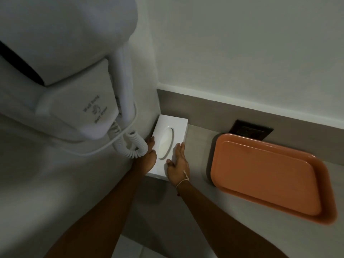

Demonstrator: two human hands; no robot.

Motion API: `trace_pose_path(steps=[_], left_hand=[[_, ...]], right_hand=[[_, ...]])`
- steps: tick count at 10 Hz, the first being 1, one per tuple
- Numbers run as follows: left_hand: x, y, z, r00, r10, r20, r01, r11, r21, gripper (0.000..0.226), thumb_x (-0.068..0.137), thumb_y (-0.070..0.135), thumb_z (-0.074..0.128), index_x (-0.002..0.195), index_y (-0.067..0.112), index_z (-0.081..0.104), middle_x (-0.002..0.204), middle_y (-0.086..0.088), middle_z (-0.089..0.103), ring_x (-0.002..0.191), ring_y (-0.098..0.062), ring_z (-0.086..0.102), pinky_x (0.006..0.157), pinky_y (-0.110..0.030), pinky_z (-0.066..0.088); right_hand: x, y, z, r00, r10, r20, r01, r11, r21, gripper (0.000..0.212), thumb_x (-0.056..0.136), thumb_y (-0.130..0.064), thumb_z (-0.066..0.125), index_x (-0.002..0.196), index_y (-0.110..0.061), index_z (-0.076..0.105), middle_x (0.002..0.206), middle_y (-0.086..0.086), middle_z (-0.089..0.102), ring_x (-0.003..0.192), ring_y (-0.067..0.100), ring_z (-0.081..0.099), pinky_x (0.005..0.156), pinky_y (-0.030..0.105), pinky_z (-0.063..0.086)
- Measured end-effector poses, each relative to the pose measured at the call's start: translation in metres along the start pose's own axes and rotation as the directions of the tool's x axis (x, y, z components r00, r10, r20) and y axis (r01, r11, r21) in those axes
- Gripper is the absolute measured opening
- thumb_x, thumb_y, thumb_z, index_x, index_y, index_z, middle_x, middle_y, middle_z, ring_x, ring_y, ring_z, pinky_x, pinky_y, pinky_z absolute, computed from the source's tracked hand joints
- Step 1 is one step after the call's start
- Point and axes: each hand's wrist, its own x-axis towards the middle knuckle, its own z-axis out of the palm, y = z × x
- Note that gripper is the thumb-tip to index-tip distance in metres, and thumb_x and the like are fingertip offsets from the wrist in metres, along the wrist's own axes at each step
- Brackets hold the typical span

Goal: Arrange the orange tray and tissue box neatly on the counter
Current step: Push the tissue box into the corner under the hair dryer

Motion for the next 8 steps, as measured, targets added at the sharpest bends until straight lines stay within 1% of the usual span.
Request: trace_pose_path(steps=[1,2,3,4,5,6,7,8], left_hand=[[-0.013,-0.006,0.013,0.990,0.127,-0.057,-0.112,0.970,0.217,0.055,0.098,0.018,0.036,0.149,0.015,0.016,0.157,-0.012,0.026,0.142,-0.032,0.030,0.116,-0.040,0.025],[-0.054,-0.027,0.027,0.947,0.240,-0.214,-0.176,0.944,0.280,0.057,0.098,0.026,0.035,0.149,0.009,0.016,0.159,-0.013,0.022,0.146,-0.030,0.023,0.117,-0.038,0.022],[-0.101,-0.060,0.053,0.907,0.340,-0.247,-0.227,0.891,0.393,0.056,0.096,0.025,0.036,0.145,0.000,0.024,0.157,-0.020,0.022,0.147,-0.032,0.018,0.120,-0.044,0.024],[-0.135,-0.083,0.070,0.932,0.309,-0.189,-0.190,0.862,0.469,0.059,0.095,0.030,0.036,0.145,-0.001,0.026,0.156,-0.021,0.024,0.147,-0.034,0.019,0.118,-0.045,0.028],[-0.147,-0.094,0.076,0.947,0.283,-0.151,-0.168,0.839,0.518,0.061,0.095,0.034,0.034,0.143,-0.003,0.029,0.153,-0.024,0.029,0.145,-0.035,0.025,0.115,-0.047,0.033],[-0.149,-0.095,0.074,0.963,0.261,-0.072,-0.182,0.821,0.541,0.062,0.095,0.036,0.029,0.137,-0.008,0.038,0.146,-0.028,0.040,0.138,-0.040,0.037,0.109,-0.053,0.039],[-0.149,-0.098,0.072,0.967,0.257,-0.007,-0.208,0.799,0.564,0.066,0.095,0.040,0.021,0.134,-0.008,0.042,0.143,-0.029,0.044,0.135,-0.042,0.040,0.110,-0.053,0.039],[-0.149,-0.102,0.072,0.965,0.262,0.017,-0.222,0.780,0.585,0.061,0.094,0.036,0.033,0.135,-0.008,0.042,0.144,-0.029,0.043,0.136,-0.042,0.038,0.111,-0.053,0.038]], right_hand=[[-0.004,0.004,-0.015,0.996,-0.063,0.064,0.067,0.996,-0.058,0.069,0.098,-0.008,0.050,0.154,-0.016,0.010,0.163,-0.004,0.001,0.145,0.018,0.020,0.104,0.015,0.019],[-0.023,0.017,-0.040,0.956,-0.255,0.142,0.283,0.929,-0.240,0.063,0.101,-0.017,0.042,0.154,-0.020,0.010,0.163,-0.004,0.000,0.144,0.010,0.015,0.108,0.018,0.021],[-0.046,0.039,-0.058,0.847,-0.418,0.328,0.524,0.761,-0.384,0.061,0.101,-0.015,0.038,0.154,-0.016,0.008,0.164,0.003,-0.001,0.150,0.018,-0.002,0.121,0.034,0.009],[-0.062,0.057,-0.061,0.725,-0.467,0.506,0.688,0.531,-0.495,0.063,0.097,-0.015,0.038,0.154,-0.010,0.010,0.163,0.008,0.002,0.150,0.026,-0.002,0.121,0.037,0.000],[-0.070,0.067,-0.057,0.692,-0.461,0.556,0.722,0.448,-0.527,0.065,0.094,-0.015,0.039,0.153,-0.006,0.013,0.162,0.013,0.010,0.149,0.030,0.003,0.119,0.037,-0.004],[-0.068,0.072,-0.053,0.697,-0.443,0.564,0.717,0.406,-0.567,0.067,0.090,-0.012,0.039,0.152,-0.003,0.014,0.162,0.017,0.011,0.149,0.034,0.009,0.119,0.041,-0.002],[-0.067,0.073,-0.050,0.696,-0.424,0.579,0.717,0.368,-0.592,0.076,0.082,-0.008,0.042,0.152,-0.002,0.011,0.162,0.019,0.008,0.149,0.035,0.007,0.118,0.044,-0.005],[-0.061,0.069,-0.045,0.687,-0.416,0.595,0.726,0.365,-0.583,0.075,0.087,-0.010,0.044,0.152,-0.002,0.007,0.162,0.018,0.003,0.149,0.034,0.002,0.119,0.044,-0.005]])
